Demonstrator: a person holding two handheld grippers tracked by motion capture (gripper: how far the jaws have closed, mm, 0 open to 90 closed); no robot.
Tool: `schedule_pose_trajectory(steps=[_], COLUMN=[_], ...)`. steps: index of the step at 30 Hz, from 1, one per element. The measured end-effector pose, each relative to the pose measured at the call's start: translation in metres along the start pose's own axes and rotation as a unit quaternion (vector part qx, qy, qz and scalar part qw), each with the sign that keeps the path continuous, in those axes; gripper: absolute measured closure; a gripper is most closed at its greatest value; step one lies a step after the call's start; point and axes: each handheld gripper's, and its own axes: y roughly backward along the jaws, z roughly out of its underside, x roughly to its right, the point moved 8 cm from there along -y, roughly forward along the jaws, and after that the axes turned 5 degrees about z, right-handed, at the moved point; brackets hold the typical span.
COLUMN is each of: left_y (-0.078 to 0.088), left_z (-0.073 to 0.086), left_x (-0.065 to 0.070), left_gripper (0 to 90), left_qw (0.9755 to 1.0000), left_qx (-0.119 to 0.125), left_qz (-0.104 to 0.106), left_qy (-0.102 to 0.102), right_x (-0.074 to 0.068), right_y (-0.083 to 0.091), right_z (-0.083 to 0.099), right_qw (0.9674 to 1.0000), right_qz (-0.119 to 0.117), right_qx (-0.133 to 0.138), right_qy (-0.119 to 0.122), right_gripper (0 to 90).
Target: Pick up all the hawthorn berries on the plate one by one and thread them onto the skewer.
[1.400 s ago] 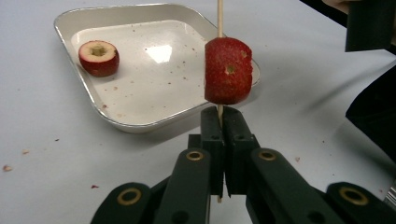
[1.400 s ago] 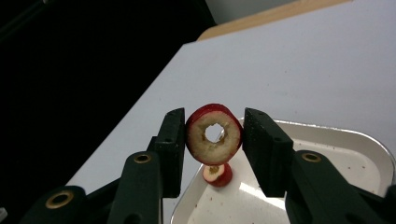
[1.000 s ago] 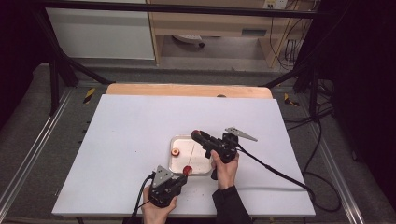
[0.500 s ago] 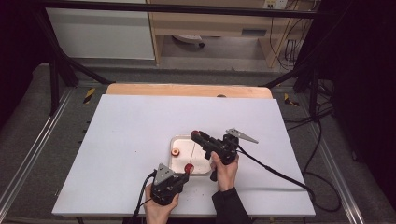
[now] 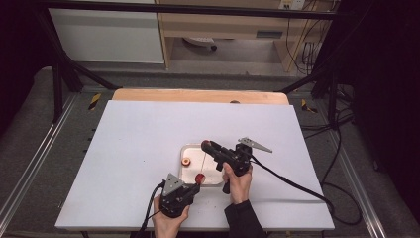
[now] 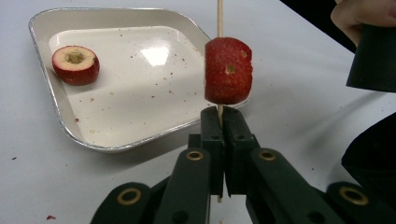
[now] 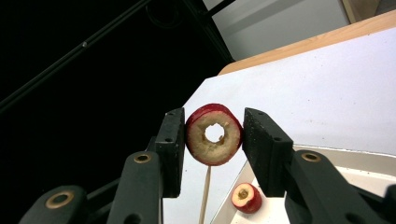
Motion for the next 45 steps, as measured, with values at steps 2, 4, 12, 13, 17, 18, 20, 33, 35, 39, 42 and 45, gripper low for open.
schedule_pose_trajectory(steps=[2, 4, 12, 13, 17, 18, 20, 33, 35, 39, 42, 45], left_y=[0.0, 0.0, 0.0, 0.0, 0.002, 0.002, 0.004, 0.003, 0.002, 0.0, 0.001, 0.003], left_z=[0.0, 0.0, -0.001, -0.001, -0.001, -0.002, -0.002, -0.001, -0.002, -0.001, -0.001, -0.002], left_x=[0.0, 0.0, 0.0, 0.0, -0.001, -0.001, -0.003, 0.002, 0.005, 0.011, 0.012, 0.011], left_gripper=[88.2, 88.2, 88.3, 88.4, 88.4, 88.3, 88.2, 88.5, 88.6, 88.6, 88.6, 88.8], left_qw=[1.0, 1.0, 0.9998, 0.9997, 0.9995, 0.9994, 0.9992, 0.9986, 0.9982, 0.9973, 0.9973, 0.9974], left_qx=[0.0, 0.001, 0.01, 0.012, 0.02, 0.022, 0.028, 0.033, 0.037, 0.044, 0.047, 0.05], left_qz=[0.0, 0.001, 0.0, 0.0, -0.005, -0.005, -0.007, 0.011, 0.016, 0.021, 0.017, 0.015], left_qy=[0.002, 0.008, 0.019, 0.019, 0.025, 0.027, 0.027, 0.041, 0.044, 0.056, 0.054, 0.05], right_x=[0.0, 0.0, -0.001, -0.002, -0.003, -0.003, -0.004, -0.005, -0.005, -0.005, -0.005, -0.005], right_y=[0.0, 0.0, 0.0, 0.0, 0.002, 0.002, 0.003, 0.002, 0.001, 0.0, -0.001, -0.001], right_z=[0.001, 0.003, 0.005, 0.005, 0.004, 0.004, 0.003, 0.004, 0.004, 0.007, 0.008, 0.006], right_qw=[1.0, 1.0, 1.0, 1.0, 1.0, 1.0, 0.9999, 0.9999, 0.9997, 0.9987, 0.9986, 0.9986], right_qz=[-0.001, -0.001, -0.002, -0.002, -0.004, -0.005, -0.007, -0.011, -0.009, -0.009, -0.006, -0.008], right_qx=[-0.001, -0.002, -0.002, 0.0, 0.002, 0.002, 0.005, 0.008, 0.021, 0.044, 0.047, 0.049], right_qy=[0.001, 0.002, 0.008, 0.009, 0.008, 0.006, 0.007, 0.01, 0.014, 0.023, 0.022, 0.019], right_gripper=[60.8, 60.8, 61.0, 61.0, 61.0, 61.0, 61.0, 61.3, 61.4, 61.6, 61.6, 61.7])
